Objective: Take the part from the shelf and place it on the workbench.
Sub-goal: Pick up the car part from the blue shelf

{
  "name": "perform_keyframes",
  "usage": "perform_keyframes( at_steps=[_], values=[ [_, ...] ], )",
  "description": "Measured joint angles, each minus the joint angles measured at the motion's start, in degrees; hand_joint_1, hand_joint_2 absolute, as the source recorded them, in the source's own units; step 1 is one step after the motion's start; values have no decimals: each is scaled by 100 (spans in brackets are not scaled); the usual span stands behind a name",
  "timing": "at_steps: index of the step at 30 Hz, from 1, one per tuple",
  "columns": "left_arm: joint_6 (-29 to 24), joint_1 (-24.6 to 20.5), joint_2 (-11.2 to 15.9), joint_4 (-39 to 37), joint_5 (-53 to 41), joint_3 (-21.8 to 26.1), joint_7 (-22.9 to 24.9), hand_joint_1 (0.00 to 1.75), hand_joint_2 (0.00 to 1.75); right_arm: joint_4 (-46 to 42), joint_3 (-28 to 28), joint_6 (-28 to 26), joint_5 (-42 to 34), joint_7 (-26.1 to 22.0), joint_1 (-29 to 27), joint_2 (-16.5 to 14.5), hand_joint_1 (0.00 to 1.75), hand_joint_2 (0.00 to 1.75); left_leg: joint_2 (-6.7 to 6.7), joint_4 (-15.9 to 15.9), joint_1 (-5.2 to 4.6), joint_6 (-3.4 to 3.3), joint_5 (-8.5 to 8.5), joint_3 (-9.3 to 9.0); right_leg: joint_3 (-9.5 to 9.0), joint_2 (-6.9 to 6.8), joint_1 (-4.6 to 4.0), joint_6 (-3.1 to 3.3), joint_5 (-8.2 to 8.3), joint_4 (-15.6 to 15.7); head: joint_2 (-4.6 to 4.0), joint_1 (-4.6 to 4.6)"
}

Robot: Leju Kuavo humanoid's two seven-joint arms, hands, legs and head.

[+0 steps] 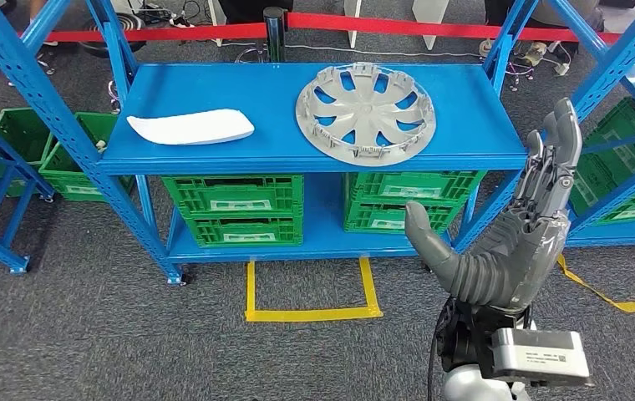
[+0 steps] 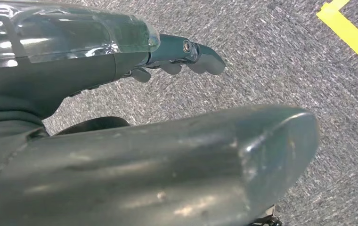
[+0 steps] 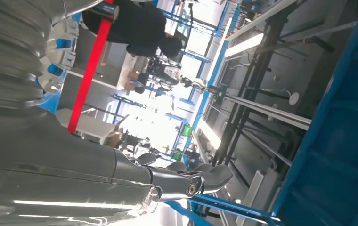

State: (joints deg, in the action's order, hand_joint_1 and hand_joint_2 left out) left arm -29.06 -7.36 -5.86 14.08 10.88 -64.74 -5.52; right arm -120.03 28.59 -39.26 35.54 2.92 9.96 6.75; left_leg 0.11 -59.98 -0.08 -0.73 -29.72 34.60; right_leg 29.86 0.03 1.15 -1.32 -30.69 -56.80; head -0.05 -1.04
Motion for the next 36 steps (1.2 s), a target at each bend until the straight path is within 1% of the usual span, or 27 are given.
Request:
perform_keyframes(
  at_steps=[2,4,9,11,13,14,15,16,17,18,19,20,21,22,23,24,25,27,28,29,30,31,32,33,34,35,36],
  values=[
    [18,-1,1,0,-2,0,1,0,0,6,1,0,-11,1,2,0,0,175,1,-7,-3,-4,-1,0,-2,-1,3,-51,4,12,0,3],
    [34,-2,3,0,-4,-1,4,0,0,24,2,0,-18,1,6,0,0,175,1,-14,-5,-6,-3,-1,-4,-2,5,-84,8,21,0,13],
    [50,-4,9,-1,-4,-2,14,0,0,76,10,1,-25,1,25,0,0,175,-1,-16,-8,-16,-7,-2,-6,-3,7,-119,8,23,1,26],
    [51,-6,11,-2,-4,-2,14,0,0,91,17,1,-24,1,30,0,0,175,-1,-12,-18,-36,-16,-1,-10,-3,16,-141,7,40,1,28],
    [52,-9,10,-2,-5,-2,17,0,0,95,23,1,-28,4,43,1,0,175,-1,37,-3,-79,-12,-41,-24,-4,23,-177,-20,33,0,31],
    [53,-12,9,-2,-7,-2,20,0,0,95,24,1,-35,7,56,4,0,175,2,67,10,-104,-9,-73,3,-4,26,-191,-72,-53,0,21],
    [57,-15,8,-2,-9,-2,26,0,0,96,25,1,-48,11,68,10,0,175,8,95,22,-128,-8,-110,94,-3,27,-199,-180,-265,0,5],
    [63,-16,7,-2,-11,-2,33,0,0,99,26,0,-61,16,76,17,0,175,15,107,20,-146,-17,-138,266,-2,29,-201,-335,-615,0,-14],
    [74,-14,6,-2,-12,-2,45,0,0,107,28,0,-73,20,80,23,0,175,22,108,13,-160,-33,-156,492,-2,29,-201,-499,-1032,1,-24],
    [84,-9,6,-4,-13,-3,56,0,0,118,32,0,-85,23,80,27,0,175,26,107,4,-169,-50,-174,712,-1,29,-199,-616,-1411,1,-29],
    [91,-2,7,-7,-14,-4,66,0,0,132,35,0,-95,26,79,30,0,175,27,106,-4,-170,-71,-197,872,-1,28,-191,-642,-1650,1,-28],
    [97,4,7,-11,-16,-7,73,0,0,146,38,0,-108,28,81,35,0,175,23,106,-11,-164,-98,-233,924,-1,27,-172,-526,-1657,1,-30],
    [101,7,5,-14,-19,-9,76,0,0,159,42,0,-122,30,85,40,0,175,17,106,-17,-152,-129,-279,883,-1,24,-146,-323,-1471,1,-33],
    [104,9,4,-16,-21,-11,79,0,0,169,45,0,-134,31,89,46,0,175,12,106,-21,-138,-167,-336,768,-1,17,-109,-59,-1133,1,-36],
    [107,9,0,-18,-23,-13,83,0,0,179,48,0,-145,31,95,52,0,175,9,115,-20,-120,-204,-387,634,-2,5,-66,142,-783,0,-32],
    [113,6,-4,-19,-25,-14,86,0,0,187,52,1,-159,32,102,56,0,175,11,118,-18,-92,-234,-413,517,-2,-19,-23,258,-492,0,-21],
    [118,3,-11,-20,-28,-16,90,0,0,199,57,1,-172,32,111,58,0,175,18,123,-11,-59,-256,-418,438,-6,-45,15,291,-296,0,-17],
    [135,-1,-23,-21,-44,-37,94,0,0,223,67,2,-193,32,126,62,0,175,39,145,2,15,-275,-408,391,-5,-90,69,232,-166,0,-8],
    [139,0,-27,-21,-56,-50,98,0,0,232,70,1,-198,32,129,64,0,175,44,163,10,52,-292,-425,360,-5,-78,87,215,-124,0,-17],
    [144,1,-28,-21,-70,-64,100,0,0,235,73,1,-201,32,132,68,0,175,39,141,11,89,-317,-440,307,-4,-64,108,208,-74,1,-5],
    [144,-2,-27,-21,-87,-77,103,0,0,238,75,2,-203,32,140,71,0,175,26,34,14,127,-368,-405,239,-11,-44,131,199,-23,1,15],
    [144,-5,-24,-21,-102,-88,105,0,0,243,78,2,-207,32,148,74,0,175,6,-178,21,160,-452,-300,165,-20,-24,154,187,23,1,45],
    [144,-6,-21,-22,-119,-97,108,0,0,252,81,2,-210,32,156,77,0,175,-11,-538,32,188,-565,-85,108,-28,-23,172,158,44,1,84],
    [144,-2,-17,-24,-134,-105,114,0,0,265,85,2,-218,32,159,79,0,175,-21,-928,48,213,-676,180,62,-34,-20,183,123,50,1,113],
    [144,7,-16,-26,-147,-109,121,0,0,279,90,2,-228,32,157,80,0,175,-24,-1258,61,234,-732,434,16,-33,-19,186,82,51,1,134],
    [144,15,-14,-30,-162,-113,129,0,0,294,97,2,-239,32,153,81,0,175,-23,-1420,71,251,-656,627,-45,-27,-15,176,29,49,1,147],
    [144,21,-14,-34,-173,-120,136,0,0,307,104,2,-249,32,149,81,0,175,-19,-1363,77,261,-473,699,-110,-20,-8,163,-24,46,1,158]
  ],
)
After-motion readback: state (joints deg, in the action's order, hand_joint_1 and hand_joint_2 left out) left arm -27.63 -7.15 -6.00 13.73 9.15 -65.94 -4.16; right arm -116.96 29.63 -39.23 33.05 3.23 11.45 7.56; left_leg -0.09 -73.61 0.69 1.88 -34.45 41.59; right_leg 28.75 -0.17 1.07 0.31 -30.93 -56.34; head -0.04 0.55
